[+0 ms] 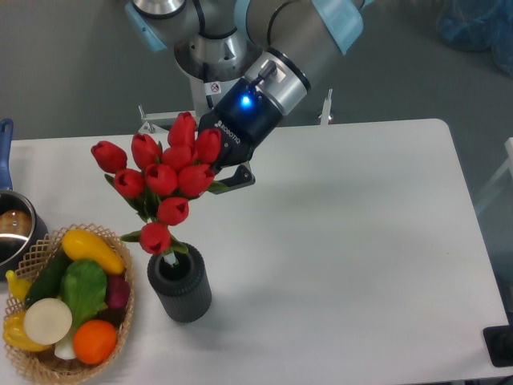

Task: Pick up the flowers from the vase
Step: 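Lift the tulip bouquet straight up out of the grey vase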

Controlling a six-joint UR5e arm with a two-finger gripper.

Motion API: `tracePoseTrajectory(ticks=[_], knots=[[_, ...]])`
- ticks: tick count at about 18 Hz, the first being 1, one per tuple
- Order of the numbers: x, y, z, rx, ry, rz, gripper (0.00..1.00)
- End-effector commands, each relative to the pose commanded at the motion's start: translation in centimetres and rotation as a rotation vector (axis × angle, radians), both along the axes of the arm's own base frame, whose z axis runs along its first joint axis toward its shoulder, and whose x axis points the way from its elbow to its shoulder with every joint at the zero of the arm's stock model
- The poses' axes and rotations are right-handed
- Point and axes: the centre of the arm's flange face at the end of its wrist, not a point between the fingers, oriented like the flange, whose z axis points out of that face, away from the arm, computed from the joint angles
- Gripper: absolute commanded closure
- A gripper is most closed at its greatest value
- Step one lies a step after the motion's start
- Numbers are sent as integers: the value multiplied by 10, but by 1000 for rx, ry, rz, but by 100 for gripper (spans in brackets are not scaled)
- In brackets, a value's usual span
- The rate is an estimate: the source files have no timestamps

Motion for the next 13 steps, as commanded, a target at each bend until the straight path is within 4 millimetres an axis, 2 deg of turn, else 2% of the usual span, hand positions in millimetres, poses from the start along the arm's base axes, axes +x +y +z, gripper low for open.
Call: tracePoseTrajectory(ticks=[5, 9, 13], knots=[[4, -8, 21, 29, -28, 11, 75], [-1, -26, 40, 42, -22, 53, 75], [-32, -59, 44, 44, -23, 145, 75]])
